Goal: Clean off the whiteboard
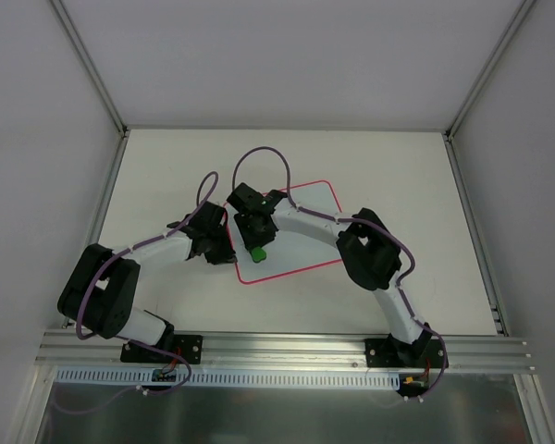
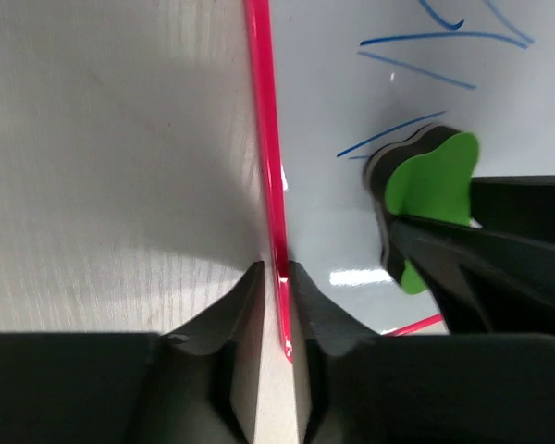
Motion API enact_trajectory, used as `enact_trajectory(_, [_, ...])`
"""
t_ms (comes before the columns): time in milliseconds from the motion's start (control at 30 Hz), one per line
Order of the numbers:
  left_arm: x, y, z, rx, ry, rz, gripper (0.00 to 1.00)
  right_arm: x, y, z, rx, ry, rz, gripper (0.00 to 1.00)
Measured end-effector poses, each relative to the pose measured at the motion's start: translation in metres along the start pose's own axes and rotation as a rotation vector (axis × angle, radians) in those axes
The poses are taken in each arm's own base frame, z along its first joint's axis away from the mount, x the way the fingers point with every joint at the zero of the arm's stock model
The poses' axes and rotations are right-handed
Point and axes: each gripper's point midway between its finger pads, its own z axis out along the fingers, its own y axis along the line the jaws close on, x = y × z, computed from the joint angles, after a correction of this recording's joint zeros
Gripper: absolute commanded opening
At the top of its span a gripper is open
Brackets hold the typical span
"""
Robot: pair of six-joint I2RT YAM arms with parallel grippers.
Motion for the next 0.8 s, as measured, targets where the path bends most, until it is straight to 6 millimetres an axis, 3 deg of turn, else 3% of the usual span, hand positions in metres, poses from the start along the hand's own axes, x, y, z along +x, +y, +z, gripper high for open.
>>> enact_trajectory(167, [0.001, 0.002, -0.004, -0.013, -0.002, 0.004, 0.48, 0.004, -0.022, -0.006, 0.048, 0.006, 0.016, 0.62])
enact_trajectory(200, [0.001, 0.003, -0.006, -0.019, -0.004, 0.003, 0.59, 0.004, -0.027, -0.008, 0.058, 0.008, 0.018, 0.65])
enact_trajectory(267, [-0.001, 0.003, -0.009, -0.029, -0.008, 0.002, 0.67, 0.003, -0.034, -0.014, 0.067, 0.007, 0.022, 0.74])
enact_trajectory(433, [-0.015, -0.007, -0.023, -0.024, -0.045, -0.003, 0.91, -0.004, -0.057, -0.040, 0.078, -0.030, 0.049, 0.73])
enact_trajectory(500, [-0.020, -0.013, -0.029, -0.012, -0.061, -0.006, 0.99, -0.005, -0.076, -0.053, 0.086, -0.047, 0.079, 0.72])
enact_trajectory(633, [-0.027, -0.027, -0.037, 0.006, -0.085, -0.003, 0.99, 0.005, -0.146, -0.069, 0.128, -0.069, 0.207, 0.68])
enact_trajectory(800, [-0.024, -0.048, -0.038, 0.018, -0.087, 0.035, 0.99, 0.041, -0.241, -0.066, 0.231, -0.015, 0.396, 0.66])
